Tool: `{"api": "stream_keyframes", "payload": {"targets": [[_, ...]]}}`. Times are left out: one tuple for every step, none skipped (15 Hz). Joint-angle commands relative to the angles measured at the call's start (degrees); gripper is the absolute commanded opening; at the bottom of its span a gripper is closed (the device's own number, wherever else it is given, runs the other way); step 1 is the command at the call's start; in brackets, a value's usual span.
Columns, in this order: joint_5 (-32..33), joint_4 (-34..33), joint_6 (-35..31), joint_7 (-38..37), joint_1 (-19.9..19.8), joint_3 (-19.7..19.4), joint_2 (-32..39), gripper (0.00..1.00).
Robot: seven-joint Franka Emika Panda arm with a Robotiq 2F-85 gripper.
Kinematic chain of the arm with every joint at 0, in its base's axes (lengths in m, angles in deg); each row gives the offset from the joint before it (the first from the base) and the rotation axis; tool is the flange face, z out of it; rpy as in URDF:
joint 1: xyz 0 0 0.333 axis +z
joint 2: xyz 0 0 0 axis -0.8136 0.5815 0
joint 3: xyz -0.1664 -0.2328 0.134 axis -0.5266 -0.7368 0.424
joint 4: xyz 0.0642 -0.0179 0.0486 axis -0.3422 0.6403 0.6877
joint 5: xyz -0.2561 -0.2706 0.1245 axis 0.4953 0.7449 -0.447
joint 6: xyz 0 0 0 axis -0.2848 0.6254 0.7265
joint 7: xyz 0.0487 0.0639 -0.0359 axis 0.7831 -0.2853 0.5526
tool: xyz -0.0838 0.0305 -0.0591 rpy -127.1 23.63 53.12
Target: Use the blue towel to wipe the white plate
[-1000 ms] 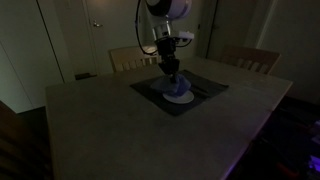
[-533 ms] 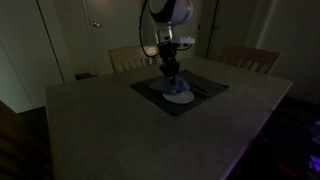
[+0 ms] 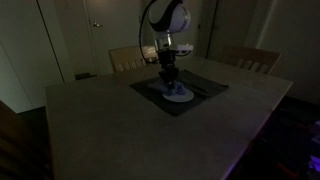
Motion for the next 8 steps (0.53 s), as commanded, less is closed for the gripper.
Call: {"api": "stream_keyframes", "payload": {"targets": [[-2.7, -1.9, 3.7, 1.3, -1.7, 1.3, 1.3, 0.02], [-3.4, -1.6, 4.8, 1.3, -1.7, 1.5, 0.8, 0.02], [-3.9, -1.2, 5.6, 1.1, -1.6, 1.6, 0.4, 0.02], [-4.4, -0.9, 6.3, 0.8, -1.4, 1.7, -0.1, 0.02], [-4.7, -0.7, 7.0, 0.4, -1.2, 1.8, -0.3, 0.02], [-4.8, -0.6, 7.7, 0.1, -0.9, 1.9, -0.6, 0.02], [-4.6, -0.3, 8.7, -0.3, -0.5, 1.9, -0.9, 0.02], [-4.5, -0.1, 9.6, -0.8, -0.3, 1.9, -1.2, 0.02]]}}
